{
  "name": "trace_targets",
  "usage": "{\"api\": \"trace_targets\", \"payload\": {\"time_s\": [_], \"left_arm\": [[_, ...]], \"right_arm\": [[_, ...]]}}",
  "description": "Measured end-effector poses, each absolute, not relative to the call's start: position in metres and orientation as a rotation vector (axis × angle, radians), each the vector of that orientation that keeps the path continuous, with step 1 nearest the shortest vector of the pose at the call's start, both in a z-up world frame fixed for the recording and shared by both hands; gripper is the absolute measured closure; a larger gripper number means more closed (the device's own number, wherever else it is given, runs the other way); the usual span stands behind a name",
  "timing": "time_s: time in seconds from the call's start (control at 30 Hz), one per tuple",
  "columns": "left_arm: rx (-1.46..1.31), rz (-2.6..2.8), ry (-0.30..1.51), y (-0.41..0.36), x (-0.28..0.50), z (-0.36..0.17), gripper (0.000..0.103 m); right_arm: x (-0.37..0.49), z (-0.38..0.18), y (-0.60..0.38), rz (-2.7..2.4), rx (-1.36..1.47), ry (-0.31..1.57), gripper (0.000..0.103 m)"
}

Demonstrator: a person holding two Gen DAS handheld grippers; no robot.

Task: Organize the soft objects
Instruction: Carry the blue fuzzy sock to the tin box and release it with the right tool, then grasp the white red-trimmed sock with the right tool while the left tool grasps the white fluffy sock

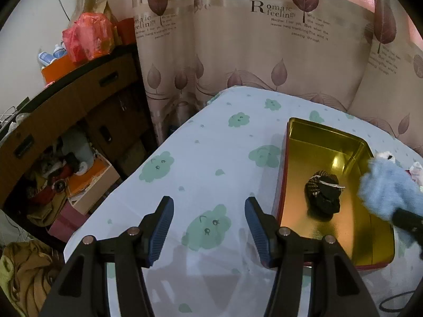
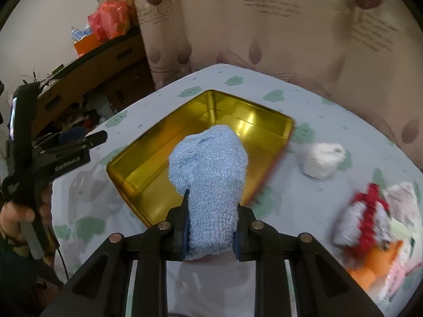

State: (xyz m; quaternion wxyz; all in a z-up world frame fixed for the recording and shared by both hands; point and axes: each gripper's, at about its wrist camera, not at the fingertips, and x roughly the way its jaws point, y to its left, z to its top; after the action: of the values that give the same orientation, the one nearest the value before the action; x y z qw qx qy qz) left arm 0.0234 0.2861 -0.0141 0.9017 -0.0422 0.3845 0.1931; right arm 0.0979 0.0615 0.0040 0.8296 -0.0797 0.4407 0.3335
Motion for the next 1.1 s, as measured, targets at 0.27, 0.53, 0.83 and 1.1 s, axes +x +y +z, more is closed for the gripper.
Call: {"api": "trace_targets", "payload": {"time_s": [0.27, 0.53, 0.83, 1.1], "left_arm": [[-0.093, 0.384, 0.795, 0.284, 0.023, -0.014, 0.046], [-0.089, 0.364, 0.809, 0.281, 0.026, -0.017, 0.046], [-0.079, 0.358, 0.811, 0.277, 0.026, -0.018, 0.046], [-0.059, 0.357, 0.807, 0.271, 0.024, -0.018, 0.046]], "right_arm": [[0.113, -0.014, 0.100, 0.718, -0.183, 0.979, 0.075], [0.106, -0.014, 0.099, 0.697, -0.185, 0.970, 0.044], [0.079, 0.014, 0.019, 0.599, -0.185, 0.909, 0.044], [0.086, 0.018, -0.105, 0.347, -0.124, 0.903, 0.044]]}}
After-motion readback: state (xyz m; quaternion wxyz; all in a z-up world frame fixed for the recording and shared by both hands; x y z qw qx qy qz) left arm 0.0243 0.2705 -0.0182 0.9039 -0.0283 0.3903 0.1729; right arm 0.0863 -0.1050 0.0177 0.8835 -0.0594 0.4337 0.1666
